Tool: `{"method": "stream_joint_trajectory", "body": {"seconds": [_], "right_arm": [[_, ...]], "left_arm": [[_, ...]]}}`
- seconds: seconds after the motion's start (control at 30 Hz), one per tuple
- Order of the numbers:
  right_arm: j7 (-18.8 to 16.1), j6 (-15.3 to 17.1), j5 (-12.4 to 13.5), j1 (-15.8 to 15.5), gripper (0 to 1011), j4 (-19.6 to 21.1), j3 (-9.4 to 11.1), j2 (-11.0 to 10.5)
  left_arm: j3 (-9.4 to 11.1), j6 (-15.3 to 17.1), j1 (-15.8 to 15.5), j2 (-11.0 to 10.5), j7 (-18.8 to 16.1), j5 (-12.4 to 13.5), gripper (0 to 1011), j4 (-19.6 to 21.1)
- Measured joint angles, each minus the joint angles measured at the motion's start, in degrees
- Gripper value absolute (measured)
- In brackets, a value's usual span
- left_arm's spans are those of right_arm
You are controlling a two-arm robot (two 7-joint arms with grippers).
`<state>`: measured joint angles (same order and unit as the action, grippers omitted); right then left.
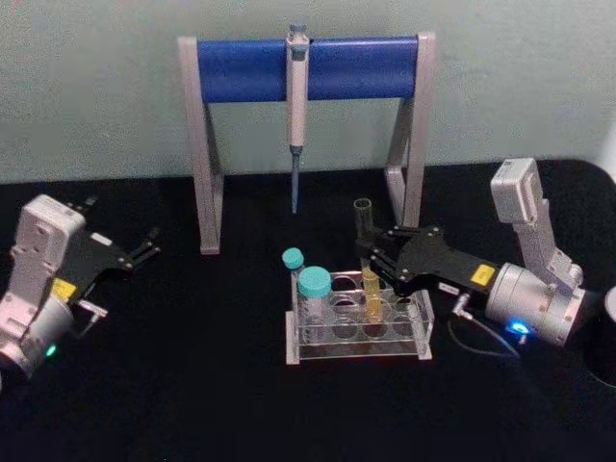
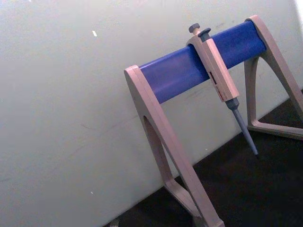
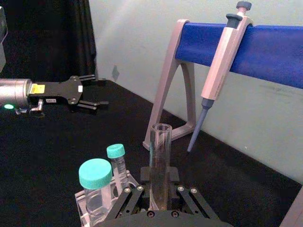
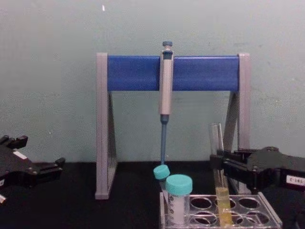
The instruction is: Pick up the test tube from the test tube rack, shake it, then place it back into the test tube rack.
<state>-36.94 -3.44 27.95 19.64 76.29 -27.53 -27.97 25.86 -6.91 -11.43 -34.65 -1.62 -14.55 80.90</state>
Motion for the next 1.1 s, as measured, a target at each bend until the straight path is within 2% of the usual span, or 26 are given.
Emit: {"method": "stream_joint_trajectory", "body": {"seconds": [0.4,0.5,0.53,0.6,0.67,0.7,0.8,0.83,0.93,1.03,1.1], "right_arm": [[-0.03,-0.02,0.00,0.00,245,0.00,0.03,0.00],[-0.03,-0.02,0.00,-0.01,343,0.00,0.03,0.00],[-0.03,-0.02,0.00,0.00,343,0.00,0.03,0.00],[-0.03,-0.03,0.00,-0.01,445,0.00,0.03,0.00],[-0.03,-0.04,0.00,-0.01,481,0.00,0.03,0.00],[-0.03,-0.04,0.00,0.00,541,0.00,0.03,0.00],[-0.03,-0.04,0.01,-0.01,598,0.00,0.03,0.00],[-0.03,-0.05,0.02,0.00,666,0.00,0.03,0.00],[-0.03,-0.05,0.02,-0.01,726,0.00,0.03,0.00],[-0.03,-0.04,0.03,-0.01,860,0.00,0.03,0.00],[-0.03,-0.04,0.04,-0.01,892,0.00,0.03,0.00]], "left_arm": [[0.00,0.00,0.00,0.00,0.00,0.00,1001,0.00],[0.00,0.00,0.00,0.00,0.00,0.00,1001,0.00],[0.00,0.00,0.00,0.00,0.00,0.00,1001,0.00],[0.00,0.00,0.00,0.00,0.00,0.00,1001,0.00],[0.00,0.00,0.00,0.00,0.00,0.00,1001,0.00],[0.00,0.00,0.00,0.00,0.00,0.00,1001,0.00],[0.00,0.00,0.00,0.00,0.00,0.00,1001,0.00],[0.00,0.00,0.00,0.00,0.00,0.00,1001,0.00],[0.00,0.00,0.00,0.00,0.00,0.00,1001,0.00],[0.00,0.00,0.00,0.00,0.00,0.00,1001,0.00],[0.00,0.00,0.00,0.00,0.00,0.00,1001,0.00]]}}
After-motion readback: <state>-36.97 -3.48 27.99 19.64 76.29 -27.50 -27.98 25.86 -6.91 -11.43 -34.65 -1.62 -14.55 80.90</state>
